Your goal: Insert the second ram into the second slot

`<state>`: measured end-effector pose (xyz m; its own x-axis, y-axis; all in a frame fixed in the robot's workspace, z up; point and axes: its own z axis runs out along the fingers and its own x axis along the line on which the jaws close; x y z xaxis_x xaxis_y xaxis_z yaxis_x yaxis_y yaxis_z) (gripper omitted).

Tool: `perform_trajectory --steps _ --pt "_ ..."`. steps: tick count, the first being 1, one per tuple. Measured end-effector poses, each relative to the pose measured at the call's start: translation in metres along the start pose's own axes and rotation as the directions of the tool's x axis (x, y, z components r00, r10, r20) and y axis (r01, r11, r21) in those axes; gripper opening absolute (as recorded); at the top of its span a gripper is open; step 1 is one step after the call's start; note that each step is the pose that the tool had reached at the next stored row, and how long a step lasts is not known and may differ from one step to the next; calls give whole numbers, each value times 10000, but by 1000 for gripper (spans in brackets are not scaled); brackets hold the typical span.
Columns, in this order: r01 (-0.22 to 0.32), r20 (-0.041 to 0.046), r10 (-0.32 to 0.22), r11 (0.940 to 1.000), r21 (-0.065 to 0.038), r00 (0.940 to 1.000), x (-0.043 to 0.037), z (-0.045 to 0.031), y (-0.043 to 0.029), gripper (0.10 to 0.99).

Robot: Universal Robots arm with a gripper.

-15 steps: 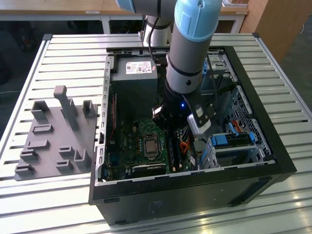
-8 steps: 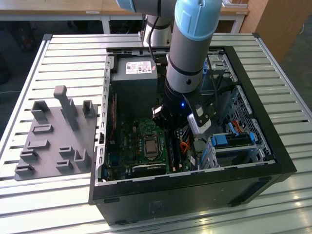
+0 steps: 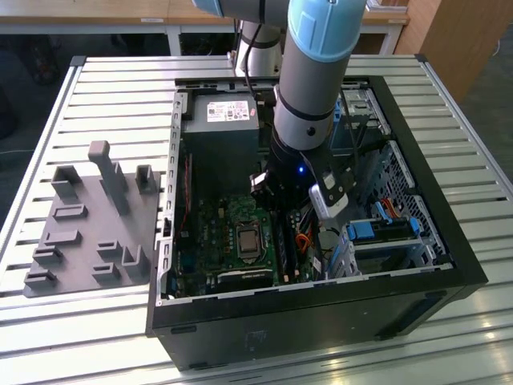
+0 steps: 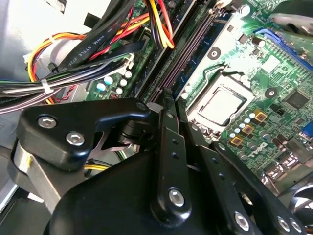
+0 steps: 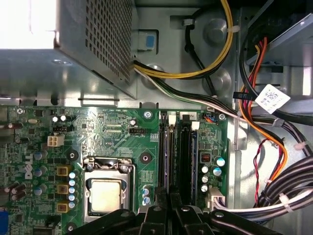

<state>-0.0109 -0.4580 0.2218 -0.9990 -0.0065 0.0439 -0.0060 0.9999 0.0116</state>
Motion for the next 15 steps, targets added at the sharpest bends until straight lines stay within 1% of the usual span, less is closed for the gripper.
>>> perform_trajectory --steps 5,8,11,15 --pt "-16 1 16 10000 10 10000 0 1 1 137" --pt "-156 3 156 9998 113 9999 -11 0 1 137" --pt "-193 2 193 9997 122 9998 -11 1 1 137" --pt "-191 3 191 9998 95 9998 -14 9 1 137"
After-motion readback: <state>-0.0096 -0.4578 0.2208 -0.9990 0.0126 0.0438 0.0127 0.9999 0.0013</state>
